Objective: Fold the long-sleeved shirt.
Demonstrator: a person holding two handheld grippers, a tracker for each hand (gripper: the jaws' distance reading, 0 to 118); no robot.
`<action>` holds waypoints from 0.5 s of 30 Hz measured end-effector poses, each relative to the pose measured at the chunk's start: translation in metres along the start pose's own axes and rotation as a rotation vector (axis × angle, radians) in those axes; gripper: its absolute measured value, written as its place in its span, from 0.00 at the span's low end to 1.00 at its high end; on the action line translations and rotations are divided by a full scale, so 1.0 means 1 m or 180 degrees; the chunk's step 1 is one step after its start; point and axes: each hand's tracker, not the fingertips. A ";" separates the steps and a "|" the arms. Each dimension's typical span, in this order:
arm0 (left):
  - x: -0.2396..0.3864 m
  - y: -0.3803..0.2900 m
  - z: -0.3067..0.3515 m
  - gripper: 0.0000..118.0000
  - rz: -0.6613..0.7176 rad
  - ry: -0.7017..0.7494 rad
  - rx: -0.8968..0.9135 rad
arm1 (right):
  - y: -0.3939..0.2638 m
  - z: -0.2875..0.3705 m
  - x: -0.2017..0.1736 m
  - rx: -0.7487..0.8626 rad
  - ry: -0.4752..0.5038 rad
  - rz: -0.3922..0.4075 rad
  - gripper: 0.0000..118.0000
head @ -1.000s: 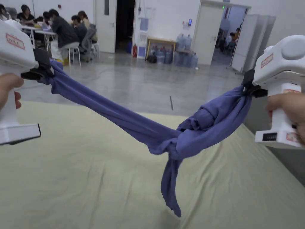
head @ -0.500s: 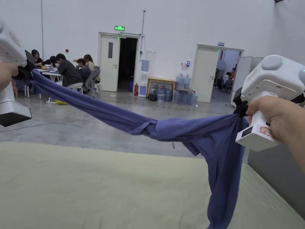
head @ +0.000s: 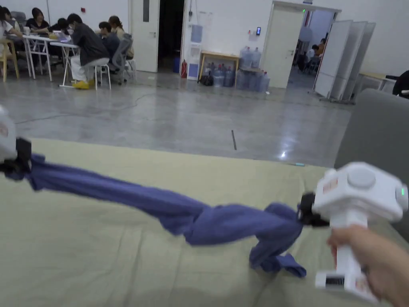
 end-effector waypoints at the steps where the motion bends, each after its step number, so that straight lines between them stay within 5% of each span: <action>1: -0.011 -0.027 -0.013 0.04 -0.0065 0.0057 -0.0055 | -0.033 -0.014 0.014 -0.0166 0.0029 -0.0037 0.10; 7: -0.070 -0.192 -0.048 0.04 -0.0064 0.0230 -0.0811 | -0.210 -0.057 0.073 -0.0822 0.0146 -0.0574 0.10; 15: -0.124 -0.311 -0.015 0.04 0.0326 0.0405 -0.1130 | -0.313 -0.010 0.090 -0.0791 0.0087 -0.0660 0.09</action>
